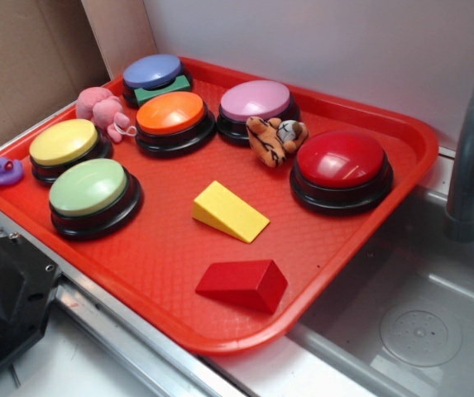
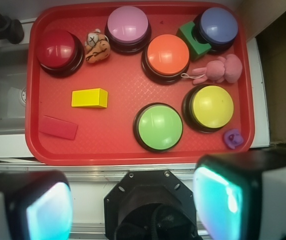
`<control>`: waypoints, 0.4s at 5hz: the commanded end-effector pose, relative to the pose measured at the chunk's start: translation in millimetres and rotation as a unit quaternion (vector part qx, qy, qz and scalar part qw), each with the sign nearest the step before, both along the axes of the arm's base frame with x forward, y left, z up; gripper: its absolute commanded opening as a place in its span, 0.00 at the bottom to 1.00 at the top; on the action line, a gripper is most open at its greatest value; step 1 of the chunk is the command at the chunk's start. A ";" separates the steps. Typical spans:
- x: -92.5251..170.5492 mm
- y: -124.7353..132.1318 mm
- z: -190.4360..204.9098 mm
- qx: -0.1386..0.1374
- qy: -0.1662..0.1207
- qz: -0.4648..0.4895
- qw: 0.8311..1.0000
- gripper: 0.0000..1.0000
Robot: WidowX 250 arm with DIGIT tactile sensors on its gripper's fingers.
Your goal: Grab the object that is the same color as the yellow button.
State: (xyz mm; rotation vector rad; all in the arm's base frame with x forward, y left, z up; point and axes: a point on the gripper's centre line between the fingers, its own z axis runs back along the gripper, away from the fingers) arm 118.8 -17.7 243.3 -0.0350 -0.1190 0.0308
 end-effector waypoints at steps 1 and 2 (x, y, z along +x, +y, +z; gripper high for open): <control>0.0 0.0 0.0 0.000 0.000 0.000 1.000 1.00; 19.1 -21.0 -15.2 0.022 -0.014 -0.124 0.992 1.00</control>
